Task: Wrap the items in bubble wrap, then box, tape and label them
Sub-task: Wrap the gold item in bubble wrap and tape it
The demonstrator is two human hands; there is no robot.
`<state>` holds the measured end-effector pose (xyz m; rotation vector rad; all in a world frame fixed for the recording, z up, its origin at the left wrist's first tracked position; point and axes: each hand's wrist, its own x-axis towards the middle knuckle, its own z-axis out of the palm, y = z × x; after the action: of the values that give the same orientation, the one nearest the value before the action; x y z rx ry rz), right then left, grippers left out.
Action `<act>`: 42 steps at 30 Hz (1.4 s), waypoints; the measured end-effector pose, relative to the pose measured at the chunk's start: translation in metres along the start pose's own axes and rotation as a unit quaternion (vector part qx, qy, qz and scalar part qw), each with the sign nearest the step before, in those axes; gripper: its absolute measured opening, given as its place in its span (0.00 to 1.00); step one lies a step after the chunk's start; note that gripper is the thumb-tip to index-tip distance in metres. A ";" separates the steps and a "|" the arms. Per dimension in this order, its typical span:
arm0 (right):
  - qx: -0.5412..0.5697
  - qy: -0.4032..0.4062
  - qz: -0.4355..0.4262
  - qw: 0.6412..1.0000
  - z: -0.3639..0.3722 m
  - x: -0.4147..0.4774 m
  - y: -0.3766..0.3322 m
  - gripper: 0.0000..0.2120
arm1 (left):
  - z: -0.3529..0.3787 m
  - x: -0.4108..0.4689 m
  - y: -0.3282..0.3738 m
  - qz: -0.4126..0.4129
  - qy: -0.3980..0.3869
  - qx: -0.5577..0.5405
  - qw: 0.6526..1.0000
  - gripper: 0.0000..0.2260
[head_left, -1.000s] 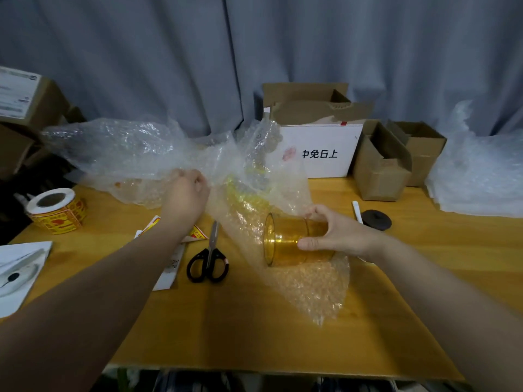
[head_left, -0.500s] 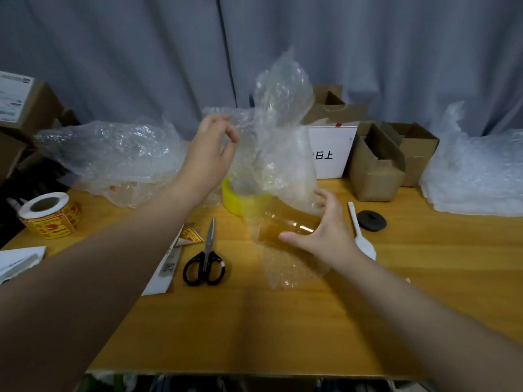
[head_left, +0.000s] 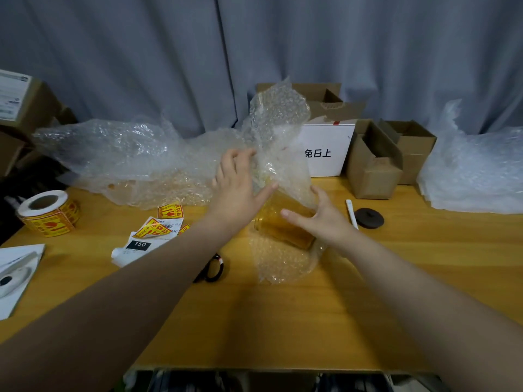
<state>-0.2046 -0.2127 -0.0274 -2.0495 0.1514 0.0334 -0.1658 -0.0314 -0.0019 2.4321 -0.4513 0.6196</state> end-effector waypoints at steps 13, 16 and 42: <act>-0.074 0.259 -0.112 0.956 -0.016 0.008 0.000 0.07 | 0.013 -0.026 0.014 -0.074 -0.202 -0.092 0.972 0.31; 0.134 0.352 -0.014 0.926 -0.028 0.003 0.013 0.06 | 0.014 -0.028 0.012 -0.094 -0.200 -0.125 0.967 0.30; -0.456 -0.139 -0.222 0.851 0.022 -0.048 -0.002 0.10 | 0.004 -0.037 0.015 -0.213 -0.054 -0.463 0.859 0.05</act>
<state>-0.2509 -0.1874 -0.0314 -2.9435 -0.6473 0.1357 -0.2020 -0.0385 -0.0175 1.5454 -0.1655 0.0227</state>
